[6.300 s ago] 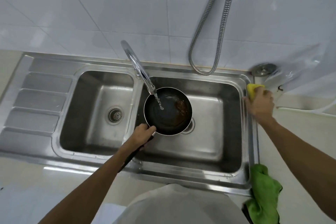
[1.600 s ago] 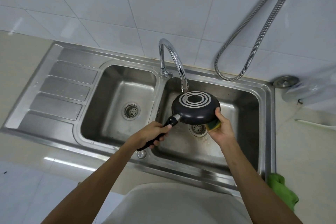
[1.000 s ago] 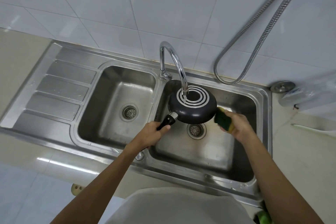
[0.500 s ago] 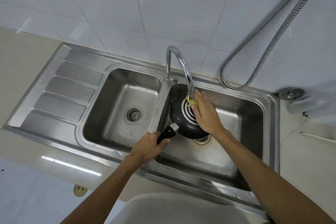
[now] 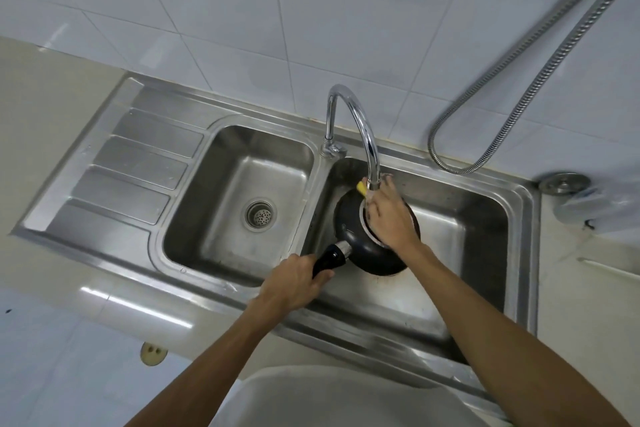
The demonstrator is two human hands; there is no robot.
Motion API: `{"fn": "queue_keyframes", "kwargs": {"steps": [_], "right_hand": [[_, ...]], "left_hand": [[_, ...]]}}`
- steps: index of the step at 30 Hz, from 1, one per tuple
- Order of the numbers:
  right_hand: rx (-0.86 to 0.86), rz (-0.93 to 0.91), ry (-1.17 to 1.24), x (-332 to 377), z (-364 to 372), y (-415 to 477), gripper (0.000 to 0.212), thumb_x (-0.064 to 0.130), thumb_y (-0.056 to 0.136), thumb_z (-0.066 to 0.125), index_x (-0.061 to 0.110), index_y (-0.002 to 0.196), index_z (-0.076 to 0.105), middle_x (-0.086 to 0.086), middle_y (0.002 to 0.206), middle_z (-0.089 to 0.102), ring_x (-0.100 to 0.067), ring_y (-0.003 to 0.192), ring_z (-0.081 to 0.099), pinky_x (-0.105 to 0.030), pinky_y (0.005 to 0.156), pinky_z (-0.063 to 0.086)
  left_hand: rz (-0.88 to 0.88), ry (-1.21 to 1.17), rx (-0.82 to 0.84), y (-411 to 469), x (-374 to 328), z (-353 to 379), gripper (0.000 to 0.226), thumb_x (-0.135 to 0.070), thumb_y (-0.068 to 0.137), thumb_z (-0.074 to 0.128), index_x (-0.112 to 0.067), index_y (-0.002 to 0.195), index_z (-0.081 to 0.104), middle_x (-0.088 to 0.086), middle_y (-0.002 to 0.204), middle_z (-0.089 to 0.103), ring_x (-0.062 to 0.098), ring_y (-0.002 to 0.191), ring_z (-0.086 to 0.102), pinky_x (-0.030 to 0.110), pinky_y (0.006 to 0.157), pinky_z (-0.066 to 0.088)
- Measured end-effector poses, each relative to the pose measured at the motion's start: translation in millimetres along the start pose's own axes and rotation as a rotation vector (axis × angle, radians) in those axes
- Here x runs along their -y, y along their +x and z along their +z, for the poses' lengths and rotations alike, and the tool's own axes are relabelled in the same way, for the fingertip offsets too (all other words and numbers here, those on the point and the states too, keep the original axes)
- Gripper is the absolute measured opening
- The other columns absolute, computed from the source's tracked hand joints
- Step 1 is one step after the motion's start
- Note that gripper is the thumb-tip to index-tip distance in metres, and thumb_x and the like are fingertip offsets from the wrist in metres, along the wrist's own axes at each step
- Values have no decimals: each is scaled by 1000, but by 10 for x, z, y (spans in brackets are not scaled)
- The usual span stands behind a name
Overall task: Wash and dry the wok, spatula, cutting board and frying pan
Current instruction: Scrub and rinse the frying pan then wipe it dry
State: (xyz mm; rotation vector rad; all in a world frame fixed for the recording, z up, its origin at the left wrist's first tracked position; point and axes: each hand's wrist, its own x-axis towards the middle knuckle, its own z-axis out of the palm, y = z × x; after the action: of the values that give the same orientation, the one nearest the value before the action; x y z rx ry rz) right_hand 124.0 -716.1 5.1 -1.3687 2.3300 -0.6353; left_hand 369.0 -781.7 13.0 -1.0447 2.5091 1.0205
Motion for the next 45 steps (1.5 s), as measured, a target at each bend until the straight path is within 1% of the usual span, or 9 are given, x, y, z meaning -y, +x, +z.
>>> {"fn": "queue_keyframes", "kwargs": {"steps": [5, 12, 17, 21, 26, 31, 35, 40, 45], "right_hand": [[46, -379, 31, 212, 110, -226, 42, 20, 97, 51, 13, 137, 61, -5, 152, 49, -25, 148, 33, -37, 123, 23], [-78, 13, -6, 162, -160, 397, 36, 48, 96, 55, 17, 97, 74, -4, 109, 71, -22, 104, 64, -34, 92, 50], [104, -658, -109, 252, 115, 19, 26, 26, 101, 57, 10, 106, 77, -5, 110, 74, -19, 108, 66, -42, 102, 49], [-113, -176, -4, 181, -17, 218, 27, 27, 99, 58, 8, 101, 77, -9, 104, 73, -24, 96, 67, -45, 86, 55], [-43, -453, -137, 274, 242, -257, 36, 28, 106, 44, 12, 131, 64, -8, 146, 54, -26, 142, 42, -47, 121, 27], [-165, -316, -192, 175, 437, -673, 47, 30, 109, 31, 12, 150, 44, -7, 163, 30, -27, 154, 18, -50, 125, 15], [-273, -241, -147, -38, 402, -913, 46, 20, 105, 44, 8, 150, 44, -11, 159, 37, -30, 151, 26, -47, 124, 21], [-269, 387, 206, -317, -54, -515, 38, 31, 108, 43, 7, 126, 65, -14, 126, 68, -34, 120, 60, -31, 98, 44], [-130, -25, 115, 56, 105, -497, 36, 14, 101, 50, 5, 133, 63, -11, 135, 63, -24, 128, 55, -25, 113, 34]], "left_hand": [[-18, 20, 4, 28, 1, -32, 33, -52, 95, 57, -19, 96, 60, -4, 73, 62, 10, 60, 62, 26, 58, 54], [36, 294, -47, 36, -92, -150, 40, -57, 97, 48, -19, 104, 58, 0, 77, 61, 18, 65, 64, 36, 62, 57], [89, 438, -56, 107, -138, -239, 48, -59, 98, 43, -14, 102, 60, 5, 80, 64, 24, 66, 65, 35, 60, 53], [64, 370, -31, 104, -148, -146, 45, -59, 98, 43, -18, 102, 59, -2, 74, 57, 16, 58, 57, 32, 56, 49], [-29, 111, 47, 159, -174, -134, 37, -55, 97, 52, -20, 88, 56, -5, 69, 57, 9, 58, 56, 25, 52, 39], [-98, -104, 183, 156, -224, -70, 39, -53, 100, 49, -17, 86, 55, -1, 72, 61, 11, 61, 59, 23, 54, 40], [-149, -192, 193, 153, -211, -92, 45, -58, 100, 45, -19, 79, 54, 0, 71, 61, 13, 61, 58, 26, 53, 39], [-135, -203, 221, 79, -44, -194, 44, -58, 98, 48, -22, 74, 54, -4, 62, 57, 7, 51, 53, 18, 48, 37], [-100, -122, 155, 106, -82, -233, 42, -53, 100, 49, -16, 83, 57, 2, 71, 61, 14, 61, 59, 25, 56, 41]]}}
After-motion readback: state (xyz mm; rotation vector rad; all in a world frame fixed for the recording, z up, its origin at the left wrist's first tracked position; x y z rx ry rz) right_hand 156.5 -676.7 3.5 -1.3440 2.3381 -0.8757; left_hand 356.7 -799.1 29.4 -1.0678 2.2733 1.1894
